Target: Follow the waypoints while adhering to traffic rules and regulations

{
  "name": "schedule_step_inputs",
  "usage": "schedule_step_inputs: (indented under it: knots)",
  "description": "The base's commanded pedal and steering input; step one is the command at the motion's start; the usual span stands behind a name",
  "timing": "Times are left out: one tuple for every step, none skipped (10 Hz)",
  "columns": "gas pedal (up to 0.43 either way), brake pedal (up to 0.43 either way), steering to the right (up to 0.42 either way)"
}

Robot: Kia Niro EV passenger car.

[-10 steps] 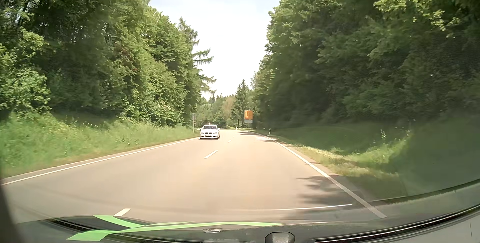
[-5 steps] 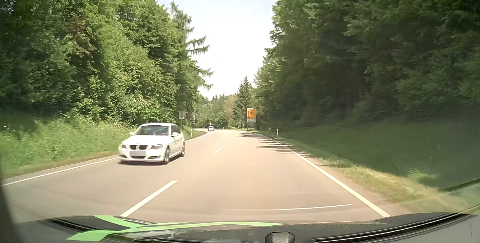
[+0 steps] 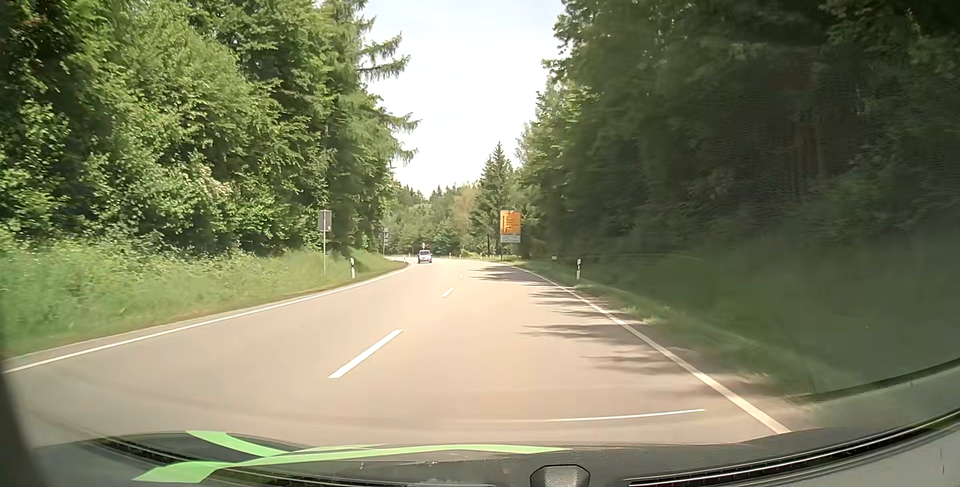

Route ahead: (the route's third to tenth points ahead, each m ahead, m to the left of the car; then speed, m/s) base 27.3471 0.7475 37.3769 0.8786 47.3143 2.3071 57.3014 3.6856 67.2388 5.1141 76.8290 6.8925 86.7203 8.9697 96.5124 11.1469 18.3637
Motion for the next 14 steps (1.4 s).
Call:
schedule_step_inputs:
  knots:
    - [0.13,0.0,-0.009]
    - [0.13,0.0,-0.009]
    - [0.13,0.0,-0.009]
    - [0.13,0.0,-0.009]
    - [0.118,0.0,-0.009]
    - [0.11,0.0,-0.01]
    - [0.11,0.0,-0.009]
    - [0.11,0.0,-0.009]
    - [0.098,0.0,-0.009]
    - [0.098,0.0,-0.01]
    - [0.098,0.0,-0.012]
    - [0.098,0.0,-0.012]
    - [0.098,0.0,-0.012]
    - [0.087,0.0,-0.015]
